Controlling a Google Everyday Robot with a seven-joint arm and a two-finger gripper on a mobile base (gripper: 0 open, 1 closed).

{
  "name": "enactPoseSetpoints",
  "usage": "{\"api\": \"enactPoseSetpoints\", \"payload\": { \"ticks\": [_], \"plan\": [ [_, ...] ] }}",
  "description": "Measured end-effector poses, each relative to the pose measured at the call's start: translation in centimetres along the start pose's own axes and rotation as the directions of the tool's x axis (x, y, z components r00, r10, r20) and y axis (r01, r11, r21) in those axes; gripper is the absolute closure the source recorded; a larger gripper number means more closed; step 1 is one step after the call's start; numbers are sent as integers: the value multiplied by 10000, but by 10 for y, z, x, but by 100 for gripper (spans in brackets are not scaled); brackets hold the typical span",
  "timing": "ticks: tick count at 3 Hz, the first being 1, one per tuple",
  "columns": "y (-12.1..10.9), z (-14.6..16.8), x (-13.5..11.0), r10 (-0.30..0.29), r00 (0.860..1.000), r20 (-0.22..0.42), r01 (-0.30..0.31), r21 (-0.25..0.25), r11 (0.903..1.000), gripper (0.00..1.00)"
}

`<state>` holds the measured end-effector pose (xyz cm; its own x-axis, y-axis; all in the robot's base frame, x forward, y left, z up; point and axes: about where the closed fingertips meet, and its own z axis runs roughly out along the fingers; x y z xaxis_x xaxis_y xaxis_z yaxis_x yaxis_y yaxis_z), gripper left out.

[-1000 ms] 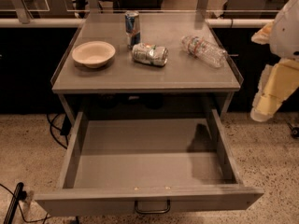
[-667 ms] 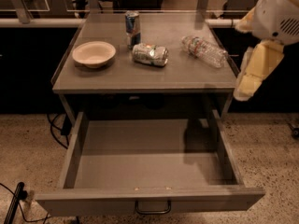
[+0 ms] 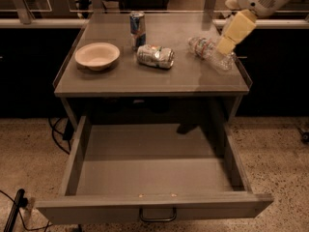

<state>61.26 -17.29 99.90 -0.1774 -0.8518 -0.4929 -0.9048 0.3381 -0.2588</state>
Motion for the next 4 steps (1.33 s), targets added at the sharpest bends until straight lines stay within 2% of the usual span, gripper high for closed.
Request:
{"api": "enactPoseSetpoints", "payload": {
  "ticks": [1, 3, 4],
  "plan": [
    [-61, 25, -7, 477, 9964, 698, -511, 479, 9975, 0],
    [-62, 31, -4, 598, 9960, 658, -629, 471, 9969, 0],
    [-84, 48, 42, 1886, 9819, 193, -1896, 902, 9777, 0]
  ]
}}
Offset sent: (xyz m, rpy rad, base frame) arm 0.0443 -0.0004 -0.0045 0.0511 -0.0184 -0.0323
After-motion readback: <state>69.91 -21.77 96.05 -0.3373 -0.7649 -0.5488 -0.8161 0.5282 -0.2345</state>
